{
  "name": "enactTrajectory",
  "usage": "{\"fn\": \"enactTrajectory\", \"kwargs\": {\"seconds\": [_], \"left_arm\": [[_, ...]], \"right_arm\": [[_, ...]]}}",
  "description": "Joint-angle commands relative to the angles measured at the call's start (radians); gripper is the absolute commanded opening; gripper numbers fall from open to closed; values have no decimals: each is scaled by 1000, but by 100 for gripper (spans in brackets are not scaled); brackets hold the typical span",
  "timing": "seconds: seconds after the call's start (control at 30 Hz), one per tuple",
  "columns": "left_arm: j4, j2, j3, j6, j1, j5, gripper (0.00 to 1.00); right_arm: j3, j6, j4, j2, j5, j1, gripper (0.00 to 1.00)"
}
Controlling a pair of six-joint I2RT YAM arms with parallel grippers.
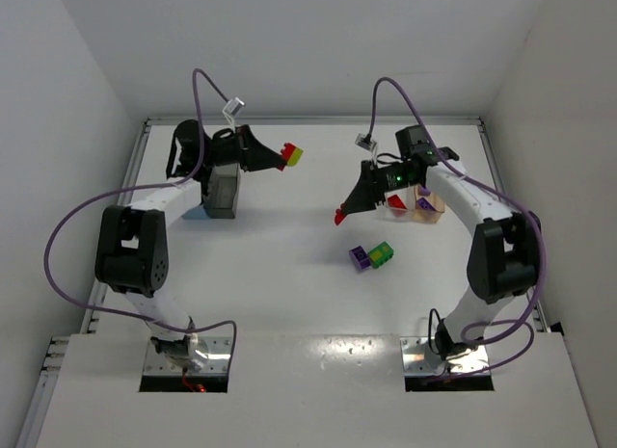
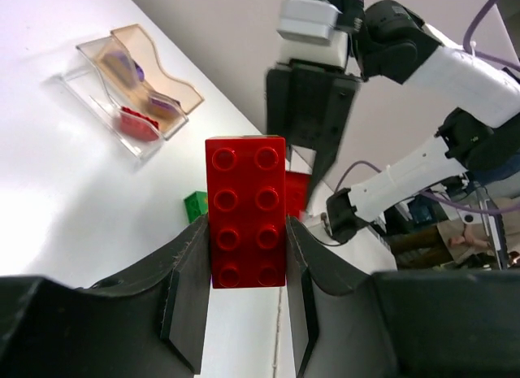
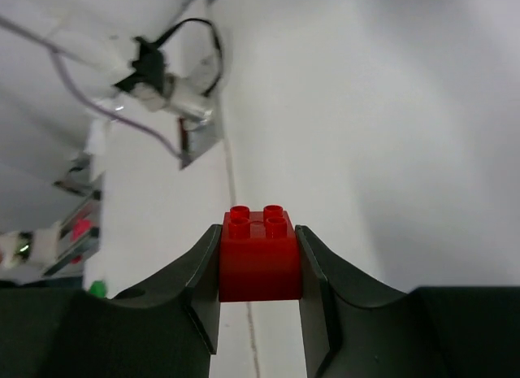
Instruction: Sort the legos into containers by color
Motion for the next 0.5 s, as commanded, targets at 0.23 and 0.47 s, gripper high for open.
{"fn": "enactTrajectory", "kwargs": {"seconds": [0.23, 0.47], "left_arm": [[-763, -254, 92, 723, -46, -316, 19], [-806, -276, 82, 744, -46, -424, 19]], "right_arm": [[-30, 173, 245, -119, 925, -99, 3], [-9, 173, 300, 4, 1148, -119, 4]]}}
